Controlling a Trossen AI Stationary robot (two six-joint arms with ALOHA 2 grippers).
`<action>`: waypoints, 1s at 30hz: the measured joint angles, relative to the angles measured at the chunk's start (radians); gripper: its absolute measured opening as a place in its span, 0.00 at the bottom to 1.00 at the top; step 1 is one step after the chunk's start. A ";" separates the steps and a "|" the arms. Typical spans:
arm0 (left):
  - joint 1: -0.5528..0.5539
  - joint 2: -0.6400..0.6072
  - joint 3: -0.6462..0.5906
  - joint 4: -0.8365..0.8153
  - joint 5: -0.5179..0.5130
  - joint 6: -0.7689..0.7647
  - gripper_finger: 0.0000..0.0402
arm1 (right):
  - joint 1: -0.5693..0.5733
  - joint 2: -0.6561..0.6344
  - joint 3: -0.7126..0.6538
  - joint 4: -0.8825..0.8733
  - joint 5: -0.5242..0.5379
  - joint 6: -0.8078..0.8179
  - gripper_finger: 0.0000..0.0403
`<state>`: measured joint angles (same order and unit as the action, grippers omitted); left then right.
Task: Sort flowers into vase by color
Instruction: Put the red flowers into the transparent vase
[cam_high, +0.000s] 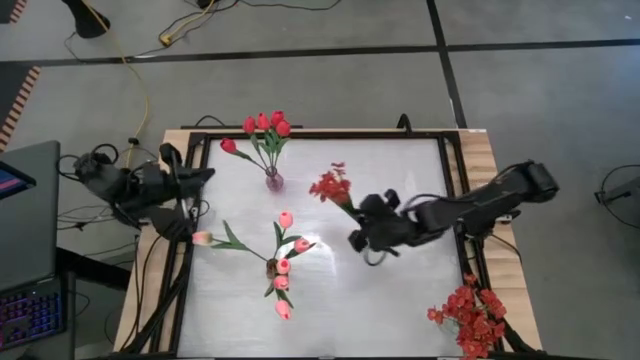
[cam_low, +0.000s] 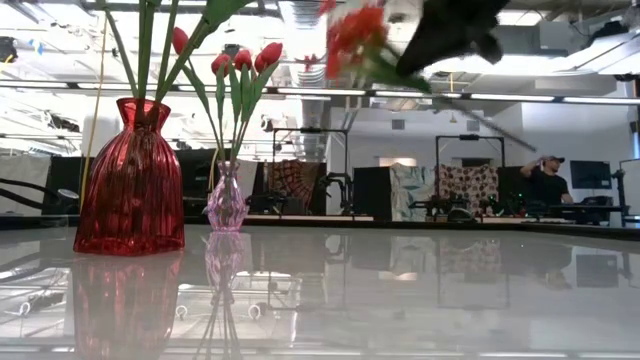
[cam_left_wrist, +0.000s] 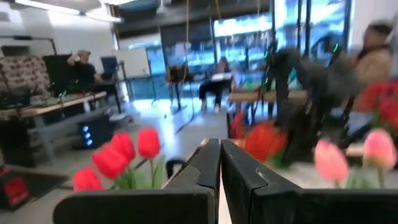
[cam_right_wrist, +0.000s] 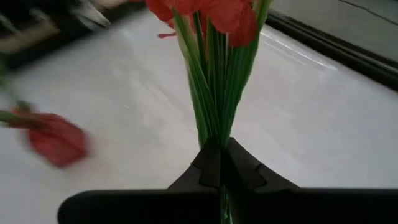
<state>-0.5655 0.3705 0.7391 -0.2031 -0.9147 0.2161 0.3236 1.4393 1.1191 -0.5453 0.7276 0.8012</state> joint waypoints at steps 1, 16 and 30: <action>0.000 0.000 0.005 -0.041 -0.008 -0.014 0.00 | 0.017 -0.037 -0.032 0.042 0.008 -0.006 0.08; 0.000 -0.317 -0.041 -0.593 -0.044 -0.452 0.00 | 0.332 -0.385 -0.144 0.129 0.425 -0.234 0.08; -0.002 -0.334 -0.154 -0.426 0.020 -0.402 0.00 | 0.733 -0.435 -0.143 -0.498 0.772 0.326 0.07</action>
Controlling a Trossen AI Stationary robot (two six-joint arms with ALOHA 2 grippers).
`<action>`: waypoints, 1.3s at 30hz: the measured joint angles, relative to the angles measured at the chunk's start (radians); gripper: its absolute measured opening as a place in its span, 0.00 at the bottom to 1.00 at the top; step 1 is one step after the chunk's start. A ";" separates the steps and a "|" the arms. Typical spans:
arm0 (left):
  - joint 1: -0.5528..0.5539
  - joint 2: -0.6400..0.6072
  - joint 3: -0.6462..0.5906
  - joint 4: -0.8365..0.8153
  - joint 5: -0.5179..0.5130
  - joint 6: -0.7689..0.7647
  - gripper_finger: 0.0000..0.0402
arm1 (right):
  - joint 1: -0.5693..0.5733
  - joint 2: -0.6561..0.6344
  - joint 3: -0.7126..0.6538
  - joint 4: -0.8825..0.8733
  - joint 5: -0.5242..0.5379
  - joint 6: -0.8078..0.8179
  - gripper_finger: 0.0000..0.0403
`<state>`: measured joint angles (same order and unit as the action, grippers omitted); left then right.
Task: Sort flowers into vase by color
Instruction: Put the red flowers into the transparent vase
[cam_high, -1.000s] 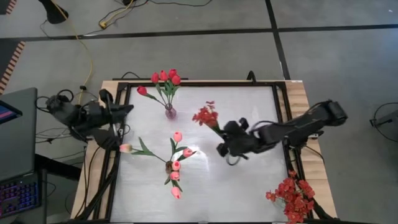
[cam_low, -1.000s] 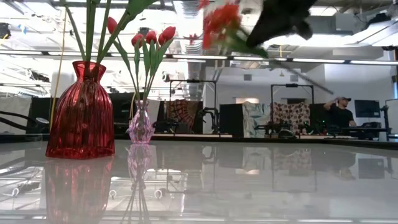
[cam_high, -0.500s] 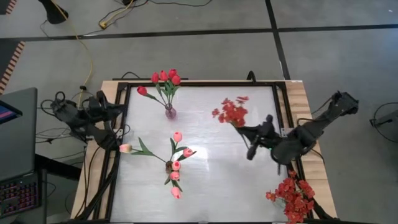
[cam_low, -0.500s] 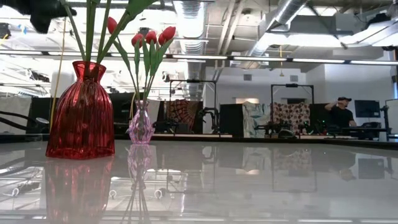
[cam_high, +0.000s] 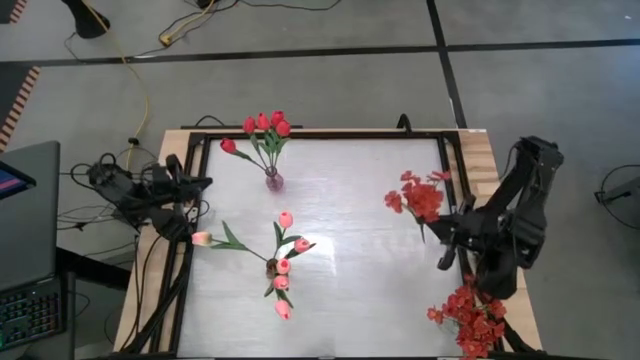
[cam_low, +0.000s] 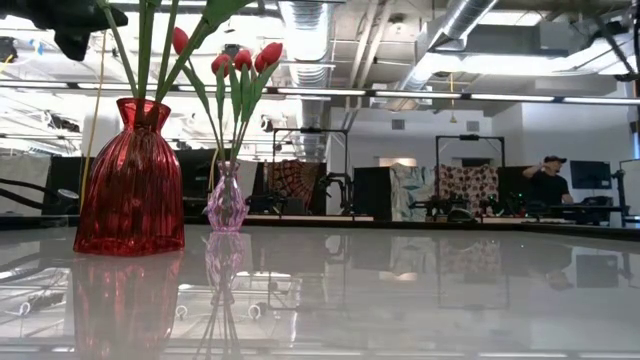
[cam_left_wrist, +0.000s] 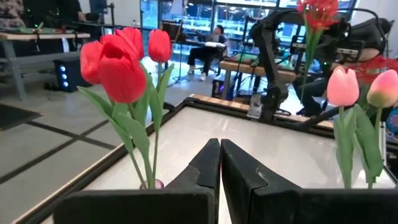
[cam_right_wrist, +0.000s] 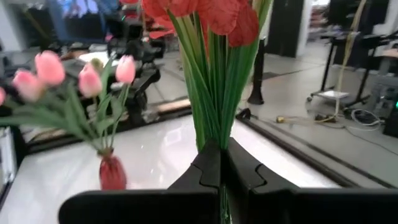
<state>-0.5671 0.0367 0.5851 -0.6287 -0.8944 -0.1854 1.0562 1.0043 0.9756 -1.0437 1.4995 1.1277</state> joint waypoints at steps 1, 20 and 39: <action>0.000 0.000 0.000 -0.001 0.000 -0.003 0.00 | 0.009 0.000 0.000 -0.016 -0.016 0.013 0.07; 0.000 0.004 -0.126 0.101 0.031 -0.045 0.00 | 0.069 -0.151 0.000 -0.138 -0.577 0.217 0.07; 0.000 0.002 -0.126 0.101 0.034 -0.042 0.00 | 0.125 0.129 0.001 -0.137 -0.394 0.822 0.07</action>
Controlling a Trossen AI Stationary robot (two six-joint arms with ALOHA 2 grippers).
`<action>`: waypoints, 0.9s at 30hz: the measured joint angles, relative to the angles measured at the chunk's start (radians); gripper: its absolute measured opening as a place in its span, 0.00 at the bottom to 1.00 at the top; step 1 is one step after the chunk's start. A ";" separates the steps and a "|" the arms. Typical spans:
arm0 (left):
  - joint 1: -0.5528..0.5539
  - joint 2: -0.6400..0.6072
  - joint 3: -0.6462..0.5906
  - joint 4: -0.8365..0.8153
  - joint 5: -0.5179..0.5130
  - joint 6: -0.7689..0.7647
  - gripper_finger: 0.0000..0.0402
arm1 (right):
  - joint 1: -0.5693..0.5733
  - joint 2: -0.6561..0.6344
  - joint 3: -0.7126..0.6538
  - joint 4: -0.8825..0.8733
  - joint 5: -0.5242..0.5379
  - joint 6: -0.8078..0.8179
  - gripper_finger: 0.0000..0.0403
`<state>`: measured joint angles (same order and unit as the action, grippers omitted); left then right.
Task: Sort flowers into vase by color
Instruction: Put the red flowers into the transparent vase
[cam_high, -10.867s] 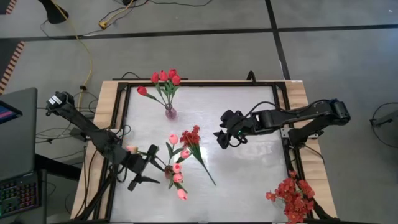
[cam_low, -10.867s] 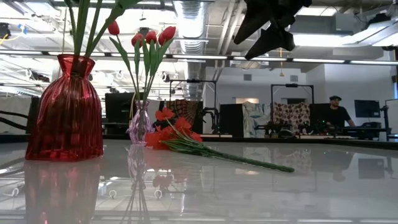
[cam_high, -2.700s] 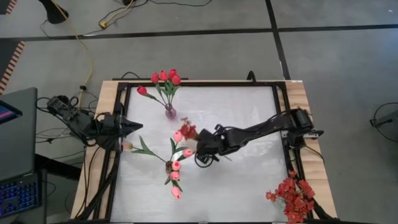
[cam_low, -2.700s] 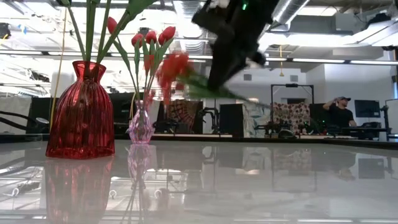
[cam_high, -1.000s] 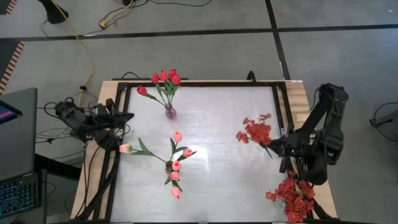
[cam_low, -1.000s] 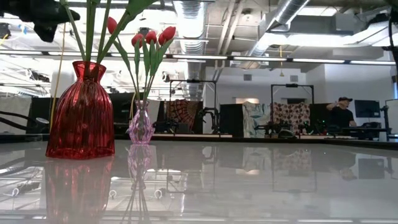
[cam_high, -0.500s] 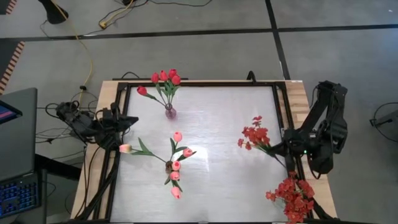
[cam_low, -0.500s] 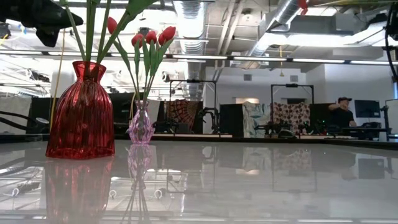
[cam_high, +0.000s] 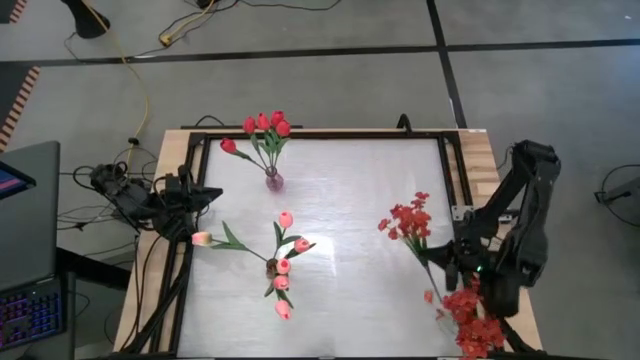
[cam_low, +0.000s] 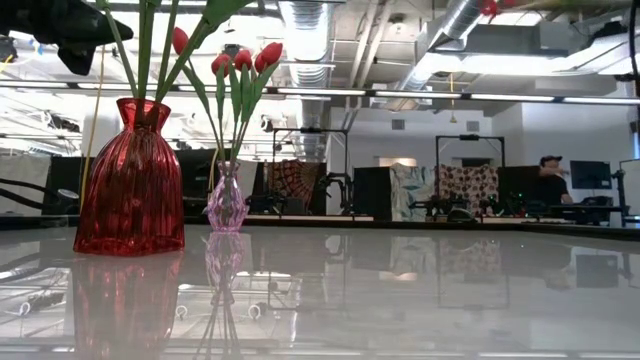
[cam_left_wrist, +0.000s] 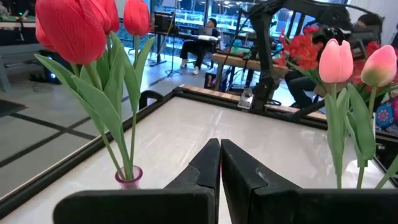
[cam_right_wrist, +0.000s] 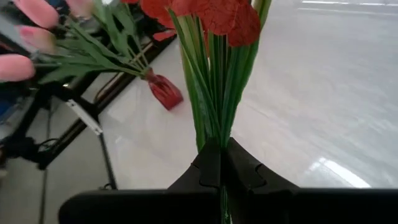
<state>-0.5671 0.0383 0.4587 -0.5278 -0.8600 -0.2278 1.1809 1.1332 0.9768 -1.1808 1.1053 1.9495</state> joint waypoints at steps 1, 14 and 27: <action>0.000 0.000 0.000 0.000 0.000 0.006 0.00 | 0.004 0.027 0.000 0.000 0.000 0.021 0.07; 0.000 0.000 0.000 0.001 0.000 0.005 0.00 | 0.150 0.088 0.048 -0.129 0.048 0.182 0.07; 0.000 0.000 0.001 0.000 -0.008 -0.001 0.00 | 0.237 0.052 0.070 -0.152 0.045 0.140 0.08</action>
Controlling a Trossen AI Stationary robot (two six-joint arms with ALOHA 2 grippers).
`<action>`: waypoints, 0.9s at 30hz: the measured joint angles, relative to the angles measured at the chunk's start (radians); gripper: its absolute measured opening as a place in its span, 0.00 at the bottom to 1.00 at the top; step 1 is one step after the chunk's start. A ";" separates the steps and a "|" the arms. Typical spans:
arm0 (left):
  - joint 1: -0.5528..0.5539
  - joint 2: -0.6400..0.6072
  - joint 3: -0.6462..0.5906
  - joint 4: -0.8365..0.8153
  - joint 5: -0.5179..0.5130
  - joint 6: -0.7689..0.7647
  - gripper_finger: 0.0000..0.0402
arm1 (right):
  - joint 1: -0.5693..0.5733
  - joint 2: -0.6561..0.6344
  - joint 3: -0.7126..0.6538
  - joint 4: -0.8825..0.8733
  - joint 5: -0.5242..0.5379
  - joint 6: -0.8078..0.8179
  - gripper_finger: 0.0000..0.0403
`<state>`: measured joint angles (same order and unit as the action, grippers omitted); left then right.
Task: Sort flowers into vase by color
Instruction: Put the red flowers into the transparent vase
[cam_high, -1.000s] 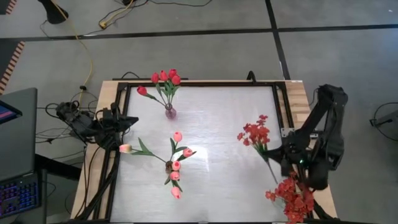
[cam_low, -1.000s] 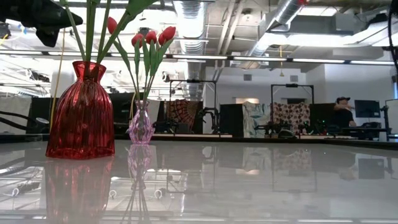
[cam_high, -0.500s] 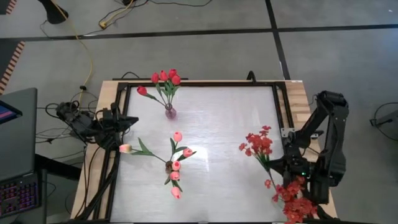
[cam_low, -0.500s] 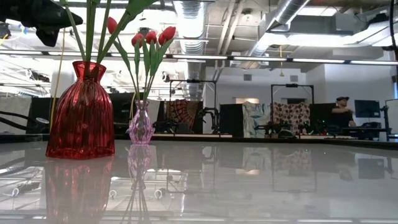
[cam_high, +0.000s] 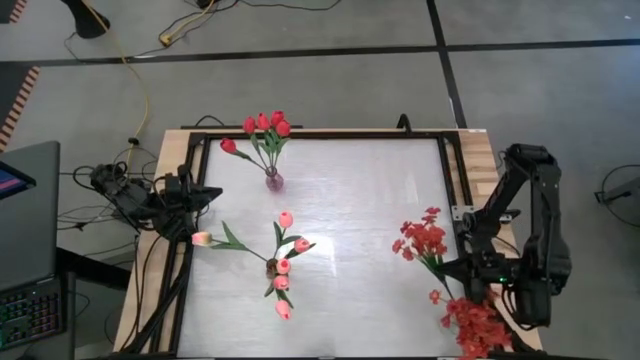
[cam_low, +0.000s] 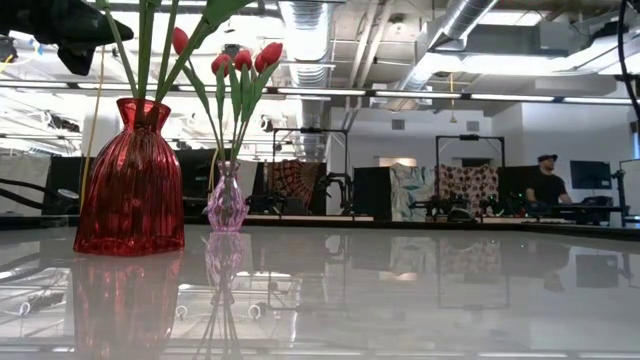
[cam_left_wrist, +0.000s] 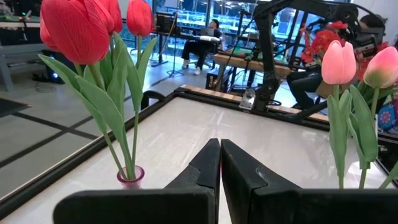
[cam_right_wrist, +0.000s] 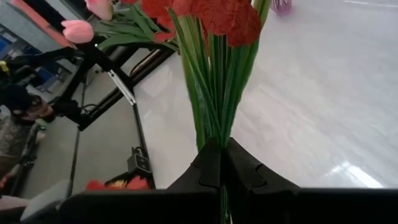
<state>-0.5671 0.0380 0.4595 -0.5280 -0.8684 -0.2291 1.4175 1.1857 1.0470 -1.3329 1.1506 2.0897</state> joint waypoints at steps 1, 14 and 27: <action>0.000 0.000 0.000 0.000 0.000 0.000 0.00 | 0.003 0.004 0.000 -0.001 -0.001 -0.003 0.08; 0.000 0.000 0.000 -0.003 0.023 -0.002 0.00 | 0.031 0.014 -0.001 -0.040 0.006 -0.004 0.08; 0.000 0.000 0.000 -0.004 0.024 -0.001 0.00 | 0.031 0.119 -0.001 -0.026 0.023 0.032 0.08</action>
<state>-0.5667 0.0380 0.4599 -0.5319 -0.8440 -0.2298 1.4488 1.3047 1.0458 -1.3587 1.1732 2.1215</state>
